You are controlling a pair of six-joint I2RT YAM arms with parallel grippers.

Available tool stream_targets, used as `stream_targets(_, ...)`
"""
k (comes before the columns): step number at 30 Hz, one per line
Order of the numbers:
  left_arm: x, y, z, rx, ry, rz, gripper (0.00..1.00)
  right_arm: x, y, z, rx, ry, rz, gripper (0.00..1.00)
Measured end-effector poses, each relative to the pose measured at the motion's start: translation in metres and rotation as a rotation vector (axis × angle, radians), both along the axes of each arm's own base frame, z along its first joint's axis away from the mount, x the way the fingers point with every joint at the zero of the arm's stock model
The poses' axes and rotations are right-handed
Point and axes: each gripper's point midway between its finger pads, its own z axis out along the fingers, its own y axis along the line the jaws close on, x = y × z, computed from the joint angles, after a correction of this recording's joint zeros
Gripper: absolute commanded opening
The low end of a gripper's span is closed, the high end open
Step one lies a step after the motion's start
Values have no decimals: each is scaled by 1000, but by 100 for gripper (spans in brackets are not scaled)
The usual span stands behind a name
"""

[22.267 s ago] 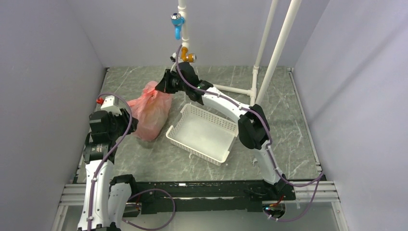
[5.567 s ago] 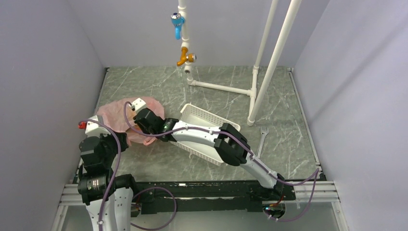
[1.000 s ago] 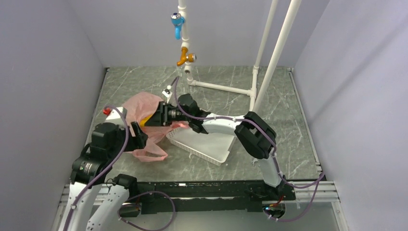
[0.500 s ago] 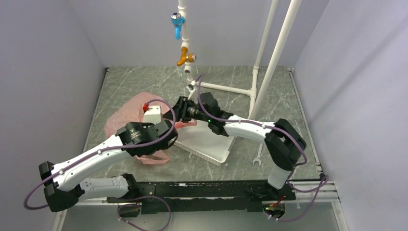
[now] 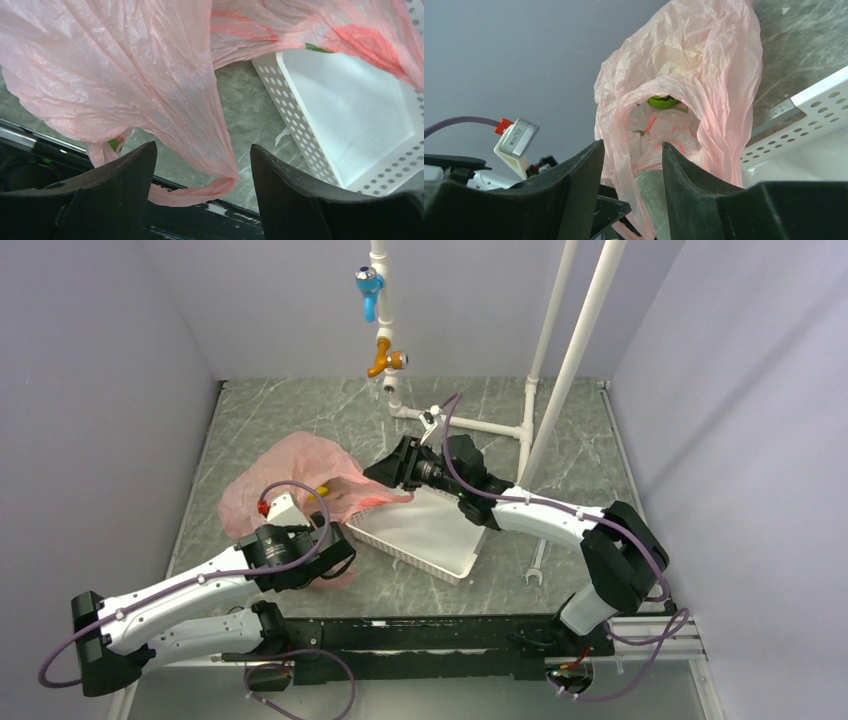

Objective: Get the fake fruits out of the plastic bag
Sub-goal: Adjust the plastic bag at the center of the board.

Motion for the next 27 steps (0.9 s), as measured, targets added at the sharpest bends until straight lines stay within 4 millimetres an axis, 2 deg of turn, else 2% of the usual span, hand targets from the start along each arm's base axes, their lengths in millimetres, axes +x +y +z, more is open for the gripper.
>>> stream_targets(6, 5, 0, -2, -68, -12, 124, 67, -1, -2, -5, -7, 1, 0, 49)
stream_targets(13, 8, 11, -20, -11, 41, 281, 74, -3, -4, 0, 2, -14, -5, 49)
stream_targets(16, 13, 13, -23, 2, 32, 301, 70, -3, -5, 2, 4, -21, -7, 49)
stream_targets(17, 15, 14, -24, 2, 22, 304, 66, -3, -5, 2, 3, -24, -7, 49)
stream_targets(21, 26, 20, -34, -8, -13, 318, 37, -2, -5, 2, -2, -33, -11, 49)
stream_targets(23, 29, 28, -40, -1, -14, 342, 2, -1, -5, 1, -8, -41, -15, 49)
stream_targets(27, 34, 36, -38, 6, -31, 350, 0, -3, -6, 0, -32, -65, -17, 49)
